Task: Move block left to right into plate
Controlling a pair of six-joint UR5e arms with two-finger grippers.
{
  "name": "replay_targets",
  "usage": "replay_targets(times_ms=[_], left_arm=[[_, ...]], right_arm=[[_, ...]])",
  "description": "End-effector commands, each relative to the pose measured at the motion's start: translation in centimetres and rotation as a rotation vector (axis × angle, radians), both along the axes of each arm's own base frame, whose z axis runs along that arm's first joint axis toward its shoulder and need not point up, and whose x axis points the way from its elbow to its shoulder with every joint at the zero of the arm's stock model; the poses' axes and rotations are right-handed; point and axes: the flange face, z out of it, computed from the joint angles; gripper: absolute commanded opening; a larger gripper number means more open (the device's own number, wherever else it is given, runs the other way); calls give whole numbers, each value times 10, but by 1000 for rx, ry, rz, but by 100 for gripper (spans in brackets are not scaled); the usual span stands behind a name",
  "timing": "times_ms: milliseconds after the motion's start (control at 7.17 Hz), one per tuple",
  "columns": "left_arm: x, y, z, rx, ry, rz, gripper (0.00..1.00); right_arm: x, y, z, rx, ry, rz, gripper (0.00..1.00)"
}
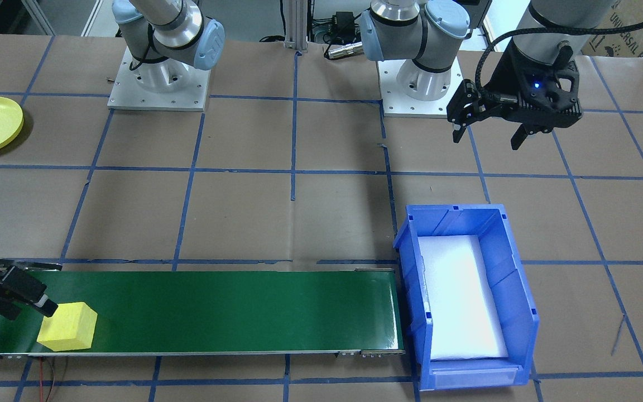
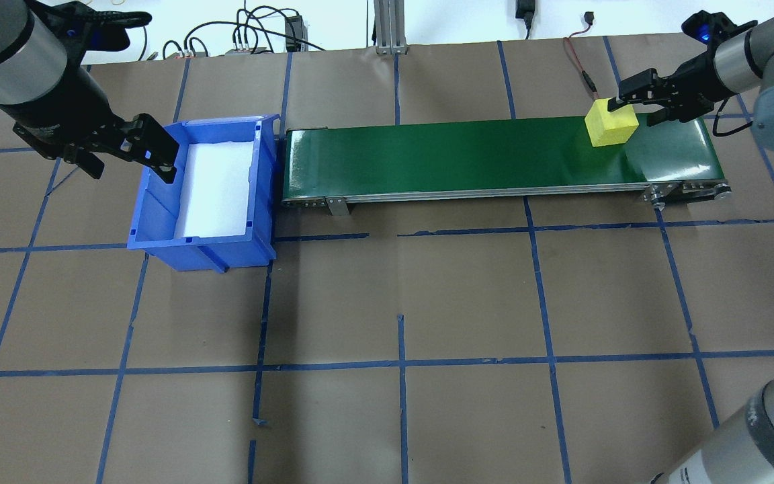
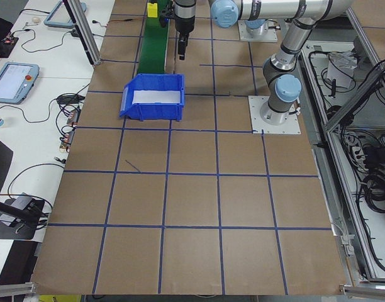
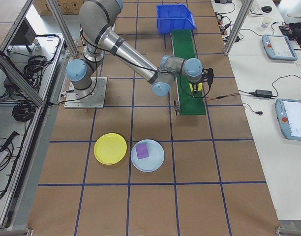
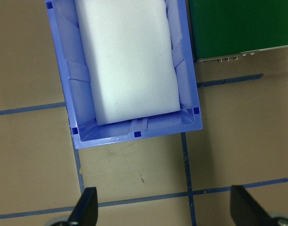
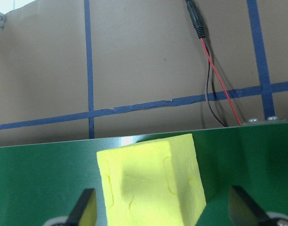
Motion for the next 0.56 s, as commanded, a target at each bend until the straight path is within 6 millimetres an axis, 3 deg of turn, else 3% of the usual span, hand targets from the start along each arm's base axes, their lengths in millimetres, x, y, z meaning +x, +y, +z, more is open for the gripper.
replay_targets(times_ms=[0,279,419], left_arm=[[0,0,1,-2,0,-3,100],[0,0,1,0,0,-3,100],[1,0,1,-1,-2,-1,100]], right_arm=[[-1,-2,-13,-6,9,1,100],[0,2,-24,14,6,7,100],[-5,2,-24,6,65,4,83]])
